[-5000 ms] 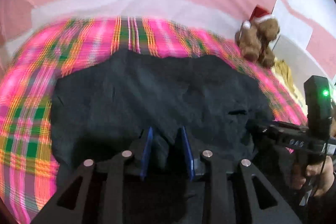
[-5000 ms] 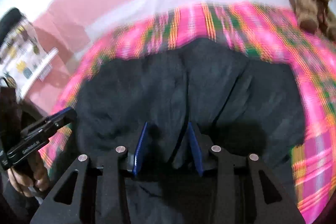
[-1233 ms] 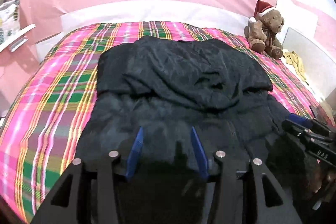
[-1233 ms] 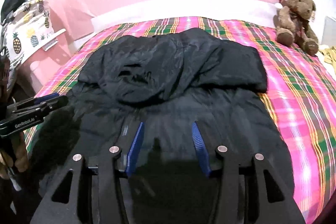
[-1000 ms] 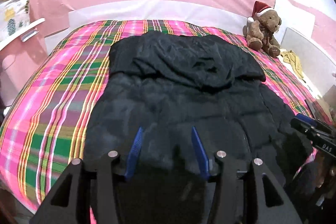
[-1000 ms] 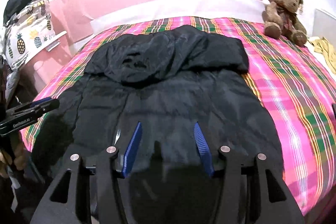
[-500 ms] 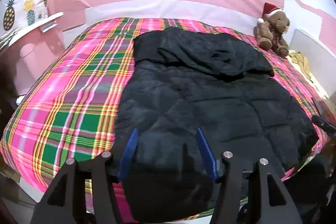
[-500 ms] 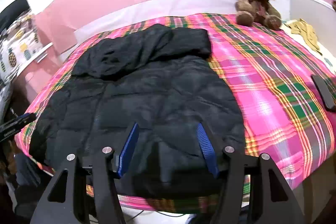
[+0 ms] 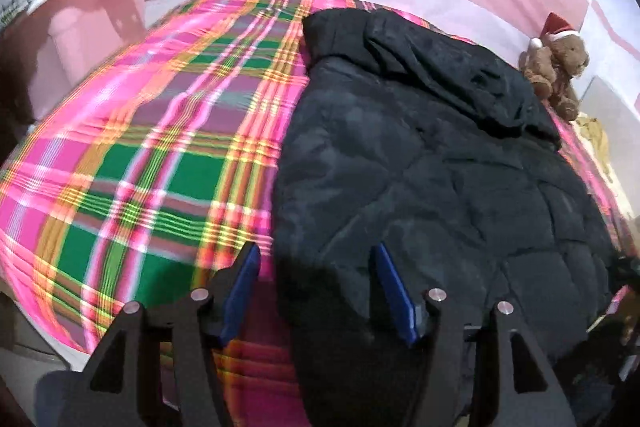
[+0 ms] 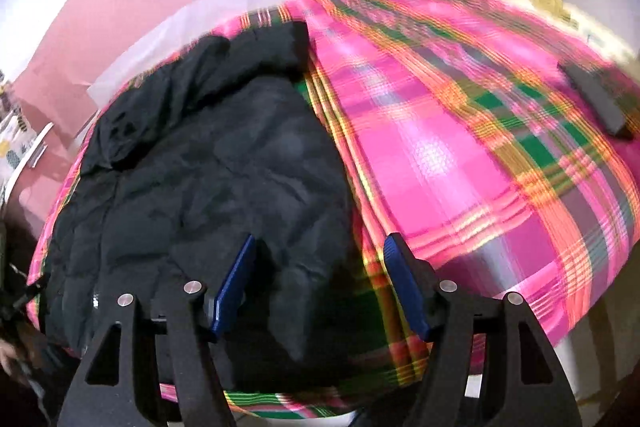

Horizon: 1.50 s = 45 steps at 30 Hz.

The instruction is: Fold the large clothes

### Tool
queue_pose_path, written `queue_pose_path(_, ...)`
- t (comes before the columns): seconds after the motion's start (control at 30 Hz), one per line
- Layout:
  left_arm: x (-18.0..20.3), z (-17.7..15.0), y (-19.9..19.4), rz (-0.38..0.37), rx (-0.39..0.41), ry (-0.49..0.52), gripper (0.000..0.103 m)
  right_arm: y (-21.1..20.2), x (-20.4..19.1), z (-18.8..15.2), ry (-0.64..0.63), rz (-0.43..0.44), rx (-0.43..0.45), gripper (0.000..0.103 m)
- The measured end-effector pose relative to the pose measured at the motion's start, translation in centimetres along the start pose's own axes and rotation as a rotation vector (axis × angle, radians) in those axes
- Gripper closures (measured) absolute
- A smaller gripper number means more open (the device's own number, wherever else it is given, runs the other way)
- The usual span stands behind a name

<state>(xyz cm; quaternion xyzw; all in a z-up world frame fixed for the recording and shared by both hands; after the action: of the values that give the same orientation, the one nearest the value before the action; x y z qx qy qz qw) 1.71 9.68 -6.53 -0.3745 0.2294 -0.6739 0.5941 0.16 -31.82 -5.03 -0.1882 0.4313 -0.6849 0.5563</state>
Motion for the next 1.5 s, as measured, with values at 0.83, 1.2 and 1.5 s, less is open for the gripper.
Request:
queue_pose_path(0.83, 2.5, 2.7, -6.4, -0.105, 0.119, 0.068, 0.089, -4.3, -3.4, 0.6, -0.007, 0.293, -0.021, 0.091)
queue_pose_path(1.2, 1.3, 1.0, -10.1, -0.166, 0.138, 0.035, 0.089, -9.6, -2.9, -2.9, 0.026, 0.341, 0.022, 0.091)
queue_pose_path(1.5, 1.3, 5.8, -11.1, -0.240, 0.219, -0.013, 0.089, -11.3, -4.4, 2.0, 0.028, 0.394, 0.119, 0.090)
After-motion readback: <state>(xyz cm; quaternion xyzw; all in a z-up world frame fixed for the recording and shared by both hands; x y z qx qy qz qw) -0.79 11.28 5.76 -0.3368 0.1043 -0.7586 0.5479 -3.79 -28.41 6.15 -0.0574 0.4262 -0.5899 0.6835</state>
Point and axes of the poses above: each gripper's, at about its wrist camera, not at the fingertips, and y roughly the way its jaws point, x to its right, z to its top, the point moved 1 cm from there along y, roughly the way its jaws point, and after that the axes turned 3 degrees about -z, right-handed, at the moved point
